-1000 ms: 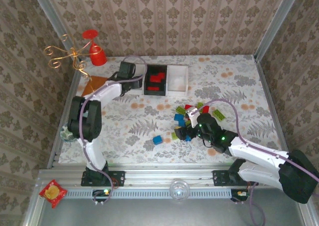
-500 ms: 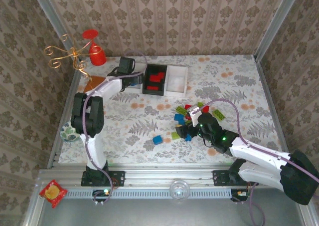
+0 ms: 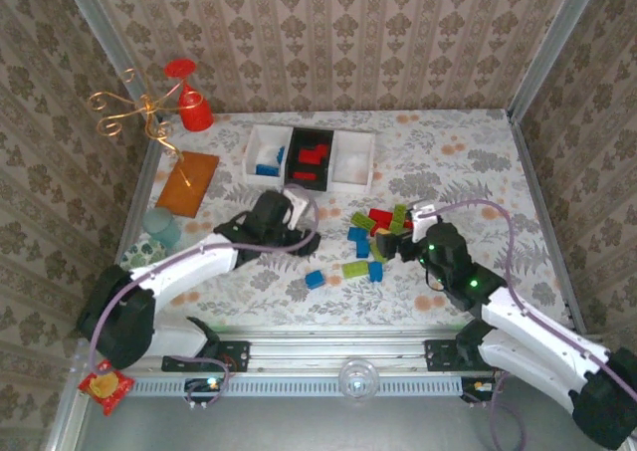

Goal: Sort the legos into containers by color
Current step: Pick up the lego from the middle-left of the table.

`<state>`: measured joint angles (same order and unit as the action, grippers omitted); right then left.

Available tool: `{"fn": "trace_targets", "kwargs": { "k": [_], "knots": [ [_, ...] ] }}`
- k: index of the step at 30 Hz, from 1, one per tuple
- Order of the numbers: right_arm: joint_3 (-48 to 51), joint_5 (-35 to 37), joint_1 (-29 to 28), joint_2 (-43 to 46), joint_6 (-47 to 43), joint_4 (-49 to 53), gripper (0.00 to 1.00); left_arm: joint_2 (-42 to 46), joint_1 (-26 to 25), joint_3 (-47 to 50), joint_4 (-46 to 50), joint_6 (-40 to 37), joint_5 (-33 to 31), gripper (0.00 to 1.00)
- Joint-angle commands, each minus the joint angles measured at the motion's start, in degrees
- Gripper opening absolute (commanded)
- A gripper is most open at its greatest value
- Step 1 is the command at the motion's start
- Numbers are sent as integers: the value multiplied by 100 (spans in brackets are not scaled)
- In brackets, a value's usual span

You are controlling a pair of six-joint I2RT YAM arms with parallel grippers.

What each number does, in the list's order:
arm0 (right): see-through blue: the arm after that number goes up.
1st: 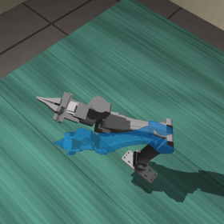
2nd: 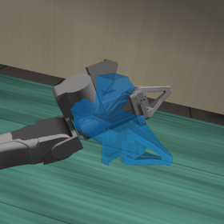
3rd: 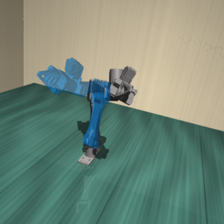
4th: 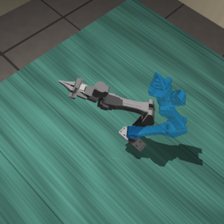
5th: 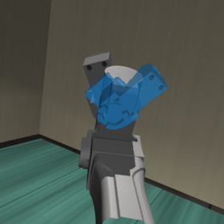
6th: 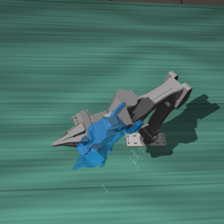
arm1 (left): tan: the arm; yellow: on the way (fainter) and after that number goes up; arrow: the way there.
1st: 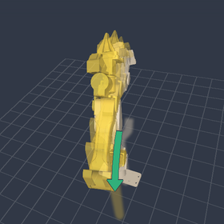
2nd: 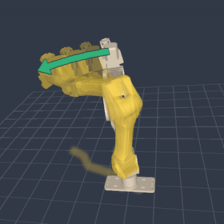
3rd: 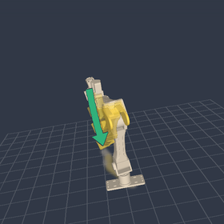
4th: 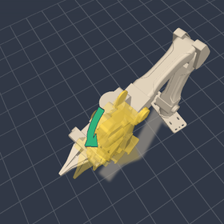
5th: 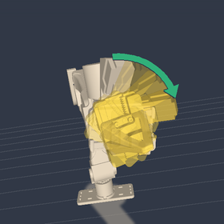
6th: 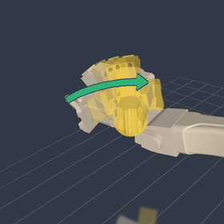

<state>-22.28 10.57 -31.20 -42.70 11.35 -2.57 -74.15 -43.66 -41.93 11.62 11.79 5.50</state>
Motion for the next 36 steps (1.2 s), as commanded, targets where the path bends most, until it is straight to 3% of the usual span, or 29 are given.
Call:
{"fn": "trace_targets", "kwargs": {
  "k": [1, 7, 11, 15, 19, 30, 36],
  "knots": [
    [204, -104, 227, 394, 253, 289, 100, 204, -462, 261, 349, -238, 435, 83],
    [218, -156, 246, 412, 287, 264, 100, -274, -1159, 298, 506, -385, 509, 86],
    [177, -254, 246, 232, 314, 235, 100, -720, -1215, 178, 659, -501, 358, 82],
    [179, -301, 246, 158, 326, 205, 100, -1037, -1207, 34, 603, -570, 257, 76],
    [180, -406, 246, 132, 329, 168, 100, -1184, -1193, -43, 442, -593, 112, 61],
    [71, -2487, 96, -699, 24, -531, 99, -972, -660, 268, -115, -315, 16, 30],
    [-186, -3015, -501, -1338, -332, -647, 99, -556, -63, 496, -888, 147, -191, 25]
  ]
}}
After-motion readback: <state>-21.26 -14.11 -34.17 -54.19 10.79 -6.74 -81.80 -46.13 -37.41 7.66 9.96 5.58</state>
